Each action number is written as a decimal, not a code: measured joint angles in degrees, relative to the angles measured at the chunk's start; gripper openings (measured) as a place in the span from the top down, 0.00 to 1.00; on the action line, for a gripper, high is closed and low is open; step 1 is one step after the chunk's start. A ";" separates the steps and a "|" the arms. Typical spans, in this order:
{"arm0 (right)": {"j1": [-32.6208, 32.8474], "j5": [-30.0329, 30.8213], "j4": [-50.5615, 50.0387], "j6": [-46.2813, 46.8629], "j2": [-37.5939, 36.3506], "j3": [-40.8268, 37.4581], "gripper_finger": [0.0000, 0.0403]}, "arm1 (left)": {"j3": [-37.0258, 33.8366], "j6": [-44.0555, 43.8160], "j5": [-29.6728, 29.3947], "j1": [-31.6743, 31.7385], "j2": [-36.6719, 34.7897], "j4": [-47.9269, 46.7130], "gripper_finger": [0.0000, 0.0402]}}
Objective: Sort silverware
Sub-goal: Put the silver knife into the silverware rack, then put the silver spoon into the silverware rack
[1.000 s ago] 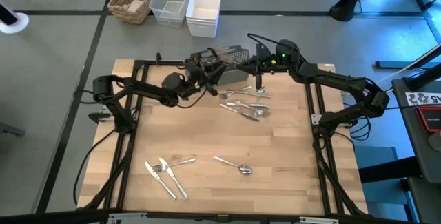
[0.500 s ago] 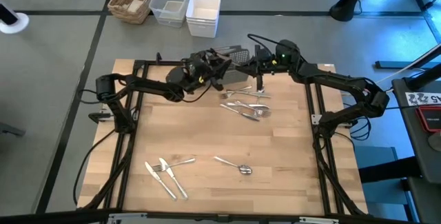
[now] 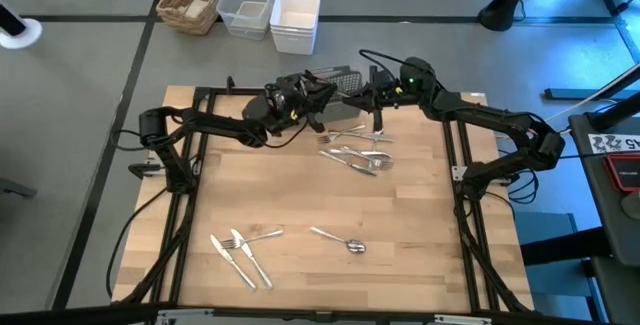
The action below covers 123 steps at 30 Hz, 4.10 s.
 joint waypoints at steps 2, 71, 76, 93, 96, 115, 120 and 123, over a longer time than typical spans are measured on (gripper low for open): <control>0.00 -0.22 0.02 0.00 0.00 0.00 0.96 | -0.01 -0.09 0.02 0.07 0.00 -0.03 0.99; 8.90 12.27 -45.68 0.26 -11.19 0.00 0.55 | -0.04 -1.83 -1.48 10.95 -1.81 -36.33 0.71; 16.34 18.18 -45.64 1.52 -11.19 0.00 0.55 | -0.04 -1.49 -1.49 10.95 -5.58 -35.74 0.71; 37.75 29.37 -40.73 16.37 -4.89 0.02 0.55 | 0.00 -4.91 13.25 5.97 -21.99 -49.22 0.71; 41.25 29.43 -38.32 17.88 -1.99 0.02 0.55 | 0.00 -6.58 17.13 3.14 -23.62 -54.17 0.71; 57.26 38.76 -25.07 34.64 14.73 0.02 0.55 | -0.02 -12.94 19.47 -15.56 -24.37 -71.62 0.71; 59.53 44.47 -23.49 34.76 17.89 0.02 0.55 | -0.04 -13.78 18.51 -18.38 -24.37 -72.91 0.71; 60.16 45.92 -22.50 34.77 19.62 0.02 0.55 | -0.04 -13.78 16.28 -19.99 -24.37 -73.24 0.71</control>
